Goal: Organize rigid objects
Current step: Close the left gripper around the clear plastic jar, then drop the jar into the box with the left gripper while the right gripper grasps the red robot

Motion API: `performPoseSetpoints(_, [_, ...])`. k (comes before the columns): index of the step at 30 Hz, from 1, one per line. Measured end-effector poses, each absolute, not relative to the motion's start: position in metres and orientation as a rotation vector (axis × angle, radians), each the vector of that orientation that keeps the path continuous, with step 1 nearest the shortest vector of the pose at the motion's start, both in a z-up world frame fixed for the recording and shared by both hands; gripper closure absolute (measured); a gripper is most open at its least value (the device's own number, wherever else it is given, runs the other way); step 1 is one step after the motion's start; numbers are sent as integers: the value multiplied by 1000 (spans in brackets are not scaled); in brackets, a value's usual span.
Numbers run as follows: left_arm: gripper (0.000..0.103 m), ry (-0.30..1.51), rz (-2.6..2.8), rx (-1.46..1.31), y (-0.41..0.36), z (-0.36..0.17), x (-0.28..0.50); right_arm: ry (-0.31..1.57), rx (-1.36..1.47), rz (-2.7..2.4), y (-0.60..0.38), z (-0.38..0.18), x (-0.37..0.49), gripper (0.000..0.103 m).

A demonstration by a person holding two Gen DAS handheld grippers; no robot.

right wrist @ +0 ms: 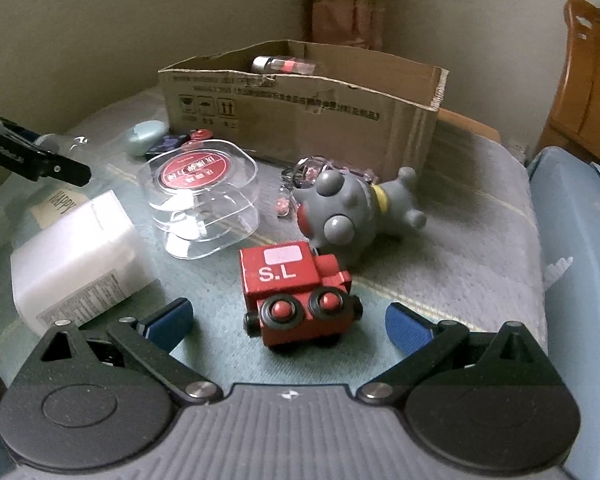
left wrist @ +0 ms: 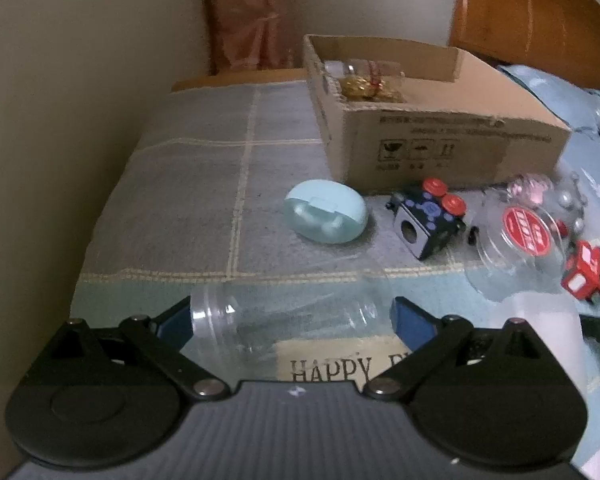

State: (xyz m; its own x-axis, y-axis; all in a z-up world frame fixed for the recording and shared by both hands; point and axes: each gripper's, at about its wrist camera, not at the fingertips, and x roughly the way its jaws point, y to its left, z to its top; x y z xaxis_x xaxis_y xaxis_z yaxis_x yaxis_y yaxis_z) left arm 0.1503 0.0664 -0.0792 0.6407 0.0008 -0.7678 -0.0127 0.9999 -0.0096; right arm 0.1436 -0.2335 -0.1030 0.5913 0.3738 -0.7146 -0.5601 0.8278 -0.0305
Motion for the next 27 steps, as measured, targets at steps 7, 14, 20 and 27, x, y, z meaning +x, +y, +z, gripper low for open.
performPoseSetpoints(7, [3,889,98,-97,71,-81,154,765,-312,587,-230,-100,150,1])
performPoseSetpoints(14, [7,882,106,-52,71,-78,156,779,-328,618,-228,-90,154,33])
performPoseSetpoints(20, [8,875,59,26,67,-69,155,806,-338,596,-227,-85,153,42])
performPoseSetpoints(27, [8,856,-41,57,59,-36,151,788,-348,597,-227,-64,147,43])
